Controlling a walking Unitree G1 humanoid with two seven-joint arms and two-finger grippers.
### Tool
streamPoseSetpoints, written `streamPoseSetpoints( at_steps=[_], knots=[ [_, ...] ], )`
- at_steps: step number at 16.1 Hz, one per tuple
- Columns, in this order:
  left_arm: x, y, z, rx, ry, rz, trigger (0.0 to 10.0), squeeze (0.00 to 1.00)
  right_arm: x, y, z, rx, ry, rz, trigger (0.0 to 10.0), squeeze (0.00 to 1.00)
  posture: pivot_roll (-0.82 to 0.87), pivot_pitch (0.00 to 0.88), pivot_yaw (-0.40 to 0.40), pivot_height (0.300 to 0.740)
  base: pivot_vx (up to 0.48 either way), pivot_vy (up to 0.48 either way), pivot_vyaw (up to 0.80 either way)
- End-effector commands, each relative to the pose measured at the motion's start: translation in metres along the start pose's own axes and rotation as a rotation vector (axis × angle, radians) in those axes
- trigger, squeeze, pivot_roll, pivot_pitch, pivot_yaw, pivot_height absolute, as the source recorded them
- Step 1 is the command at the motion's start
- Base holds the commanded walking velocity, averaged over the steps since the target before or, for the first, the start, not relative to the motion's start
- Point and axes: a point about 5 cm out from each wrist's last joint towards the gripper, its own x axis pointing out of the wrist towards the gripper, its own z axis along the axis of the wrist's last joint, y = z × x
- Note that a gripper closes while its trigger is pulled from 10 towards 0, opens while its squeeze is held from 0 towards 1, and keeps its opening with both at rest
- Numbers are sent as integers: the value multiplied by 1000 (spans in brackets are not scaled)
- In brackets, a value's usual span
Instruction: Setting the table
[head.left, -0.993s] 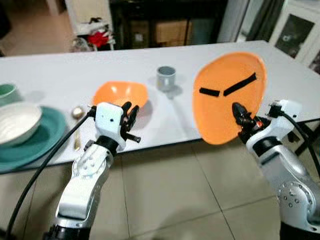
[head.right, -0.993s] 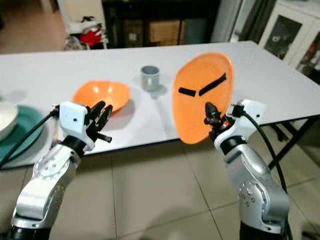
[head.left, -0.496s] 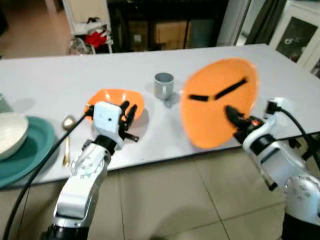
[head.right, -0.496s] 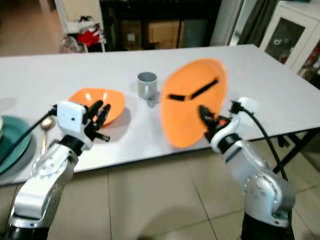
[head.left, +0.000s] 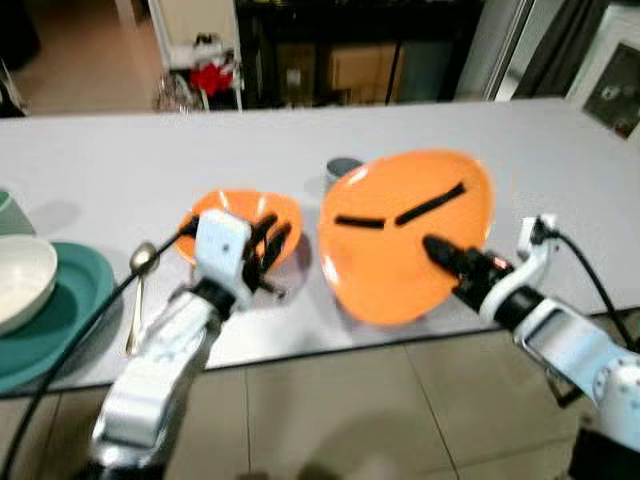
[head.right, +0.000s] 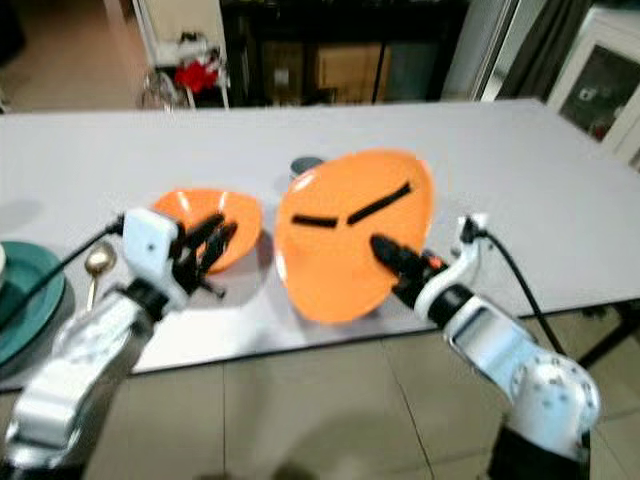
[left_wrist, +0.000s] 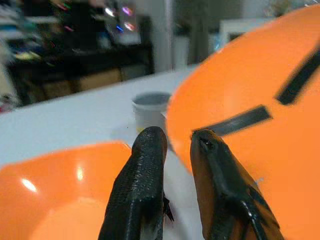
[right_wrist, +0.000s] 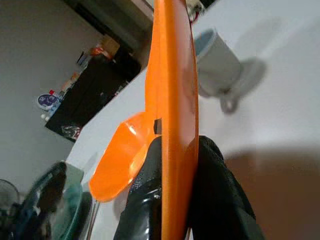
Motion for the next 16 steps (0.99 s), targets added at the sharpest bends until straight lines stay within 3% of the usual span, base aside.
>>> streamPoseSetpoints(
  at_steps=[1,6,11,16],
  knots=[
    [-4,-8,2,-25,15,-108,10000,0,-4,-3,7,57,-25,-3,10000,0,42,0,-16,740,0,0,0],
    [-14,-13,0,-34,88,-258,10000,0,6,-28,3,253,6,-109,10000,0,44,0,-3,740,0,0,0],
    [-13,-16,1,-23,101,-319,10000,0,37,-52,-1,445,42,-190,10000,0,57,0,-2,740,0,0,0],
    [-21,-21,-4,-19,150,-345,10000,0,60,-58,7,470,71,-183,10000,0,66,0,-1,740,0,0,0]
  ],
)
